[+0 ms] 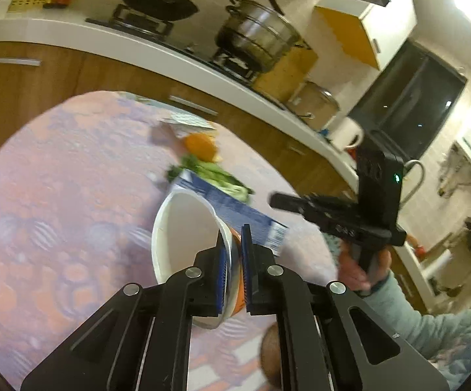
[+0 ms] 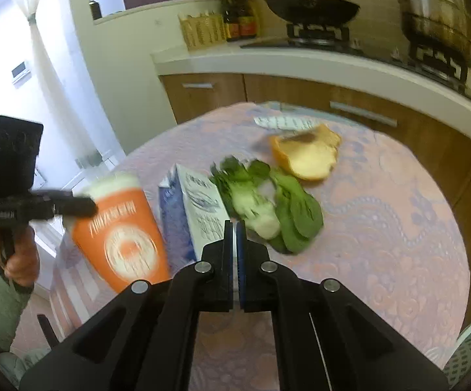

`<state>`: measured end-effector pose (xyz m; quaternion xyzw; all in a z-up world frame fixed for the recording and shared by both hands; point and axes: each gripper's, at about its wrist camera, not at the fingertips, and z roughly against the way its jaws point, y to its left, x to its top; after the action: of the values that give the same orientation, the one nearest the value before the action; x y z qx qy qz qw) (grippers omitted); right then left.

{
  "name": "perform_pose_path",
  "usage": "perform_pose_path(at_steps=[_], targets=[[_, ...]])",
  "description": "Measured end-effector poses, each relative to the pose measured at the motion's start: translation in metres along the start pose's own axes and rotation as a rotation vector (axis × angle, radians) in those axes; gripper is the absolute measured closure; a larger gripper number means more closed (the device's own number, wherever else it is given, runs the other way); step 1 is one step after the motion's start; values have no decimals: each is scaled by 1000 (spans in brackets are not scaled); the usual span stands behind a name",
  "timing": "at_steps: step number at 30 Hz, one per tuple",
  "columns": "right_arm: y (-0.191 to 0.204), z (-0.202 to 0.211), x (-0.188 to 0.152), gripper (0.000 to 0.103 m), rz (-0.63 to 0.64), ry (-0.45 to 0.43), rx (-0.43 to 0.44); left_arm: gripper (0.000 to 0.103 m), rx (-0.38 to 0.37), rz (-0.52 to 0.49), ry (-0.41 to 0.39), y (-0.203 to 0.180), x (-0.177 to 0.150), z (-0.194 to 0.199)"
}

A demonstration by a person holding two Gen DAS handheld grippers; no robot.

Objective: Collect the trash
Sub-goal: 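Grasp the orange paper cup with the left gripper while the right gripper grasps the milk carton, then carry the cup and milk carton over the blue basket and open both grippers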

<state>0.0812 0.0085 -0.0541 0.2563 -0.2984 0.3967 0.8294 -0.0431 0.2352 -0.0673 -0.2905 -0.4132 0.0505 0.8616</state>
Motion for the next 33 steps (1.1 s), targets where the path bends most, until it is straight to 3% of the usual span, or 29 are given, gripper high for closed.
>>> perform_pose_path(at_steps=[4,6,7,8,9,10,14,18,21,22,24,29,33], targets=[[-1,-1,-9,101,-15,11,14,95,75,46,-36,22,10,15],[2,2,-12,93,-7,13,52,94,88,70,-40,34,14,21],[6,3,-13,84,12,6,50,94,87,85,-39,40,15,23],[12,5,-14,63,51,-3,29,93,104,91,-36,44,15,24],[17,5,-15,30,76,-14,4,92,121,90,-33,45,15,25],[22,7,-17,24,112,-34,-16,92,138,89,-30,47,15,24],[30,-10,-18,23,126,31,41,85,153,110,-21,55,11,22],[33,-33,-10,23,83,86,78,67,193,115,14,60,6,15],[42,-53,-2,24,95,129,19,54,208,123,28,60,1,12],[45,-60,-1,25,98,149,13,53,208,122,27,59,0,11],[49,-67,-2,49,108,169,7,53,195,118,34,55,-1,7],[50,-48,-9,50,140,86,-40,69,114,77,56,39,-2,1],[45,-26,-10,50,152,32,-87,88,9,86,50,27,-5,-2]])
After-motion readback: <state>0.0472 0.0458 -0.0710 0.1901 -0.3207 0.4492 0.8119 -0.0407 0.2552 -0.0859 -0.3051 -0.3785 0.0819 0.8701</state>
